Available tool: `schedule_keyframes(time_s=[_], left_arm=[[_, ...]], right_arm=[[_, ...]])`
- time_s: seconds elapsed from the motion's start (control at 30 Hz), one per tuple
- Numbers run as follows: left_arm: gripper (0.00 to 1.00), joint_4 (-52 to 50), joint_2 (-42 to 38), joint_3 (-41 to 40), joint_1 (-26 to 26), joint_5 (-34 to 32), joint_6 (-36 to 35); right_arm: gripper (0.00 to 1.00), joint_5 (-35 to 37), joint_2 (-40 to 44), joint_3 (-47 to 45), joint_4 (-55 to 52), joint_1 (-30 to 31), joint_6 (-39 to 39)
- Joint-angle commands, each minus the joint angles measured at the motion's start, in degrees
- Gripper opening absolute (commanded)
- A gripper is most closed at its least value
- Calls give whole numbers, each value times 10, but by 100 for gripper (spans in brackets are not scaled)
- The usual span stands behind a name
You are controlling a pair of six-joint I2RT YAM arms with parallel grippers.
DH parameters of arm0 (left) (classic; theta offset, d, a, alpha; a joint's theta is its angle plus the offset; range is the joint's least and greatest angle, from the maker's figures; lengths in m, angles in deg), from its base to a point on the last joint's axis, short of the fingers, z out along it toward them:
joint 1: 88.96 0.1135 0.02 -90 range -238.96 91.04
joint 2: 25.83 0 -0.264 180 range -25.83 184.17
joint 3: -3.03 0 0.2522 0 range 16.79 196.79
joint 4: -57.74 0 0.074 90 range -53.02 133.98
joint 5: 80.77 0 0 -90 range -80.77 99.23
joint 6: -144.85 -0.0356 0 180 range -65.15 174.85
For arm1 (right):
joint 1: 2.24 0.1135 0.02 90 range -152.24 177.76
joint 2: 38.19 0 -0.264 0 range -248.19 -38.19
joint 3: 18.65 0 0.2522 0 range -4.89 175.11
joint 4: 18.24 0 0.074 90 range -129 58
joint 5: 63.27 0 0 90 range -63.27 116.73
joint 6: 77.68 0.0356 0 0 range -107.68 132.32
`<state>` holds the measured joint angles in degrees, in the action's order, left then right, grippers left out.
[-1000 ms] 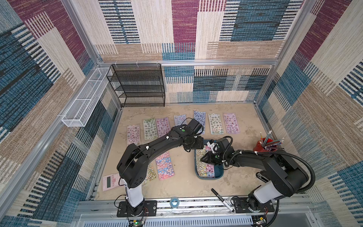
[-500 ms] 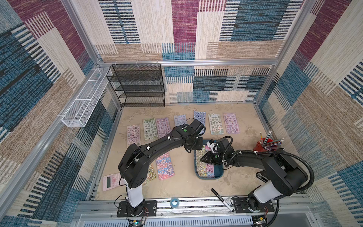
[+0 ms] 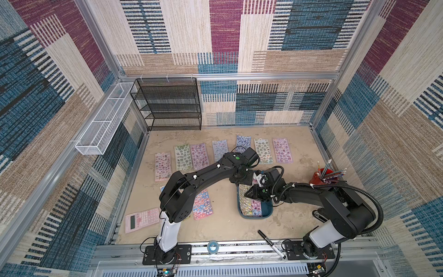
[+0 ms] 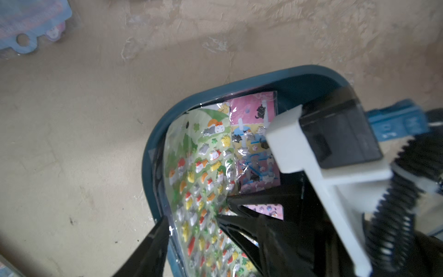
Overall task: Take the stickers out of the storage box
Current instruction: Pick up the sticker from the storage box.
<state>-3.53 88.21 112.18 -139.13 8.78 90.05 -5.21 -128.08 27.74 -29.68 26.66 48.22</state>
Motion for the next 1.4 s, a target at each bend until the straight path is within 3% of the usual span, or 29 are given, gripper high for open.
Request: schedule_keyframes(time_s=[0.0, 0.33, 0.67, 1.0, 1.37], left_arm=[[60, -22, 7, 9, -3, -26, -8], [60, -30, 30, 21, -8, -30, -5], [60, -30, -16, 21, -10, -35, -3], [59, -28, 29, 42, -12, -18, 4], [60, -52, 46, 62, -12, -68, 6]], right_arm=[[28, 67, -8, -6, -86, -1, -6], [28, 68, -9, -11, -83, -3, -6], [27, 69, -14, -12, -83, -4, -10], [27, 68, -11, -15, -82, -5, -8], [28, 66, -17, -19, -75, -6, -9]])
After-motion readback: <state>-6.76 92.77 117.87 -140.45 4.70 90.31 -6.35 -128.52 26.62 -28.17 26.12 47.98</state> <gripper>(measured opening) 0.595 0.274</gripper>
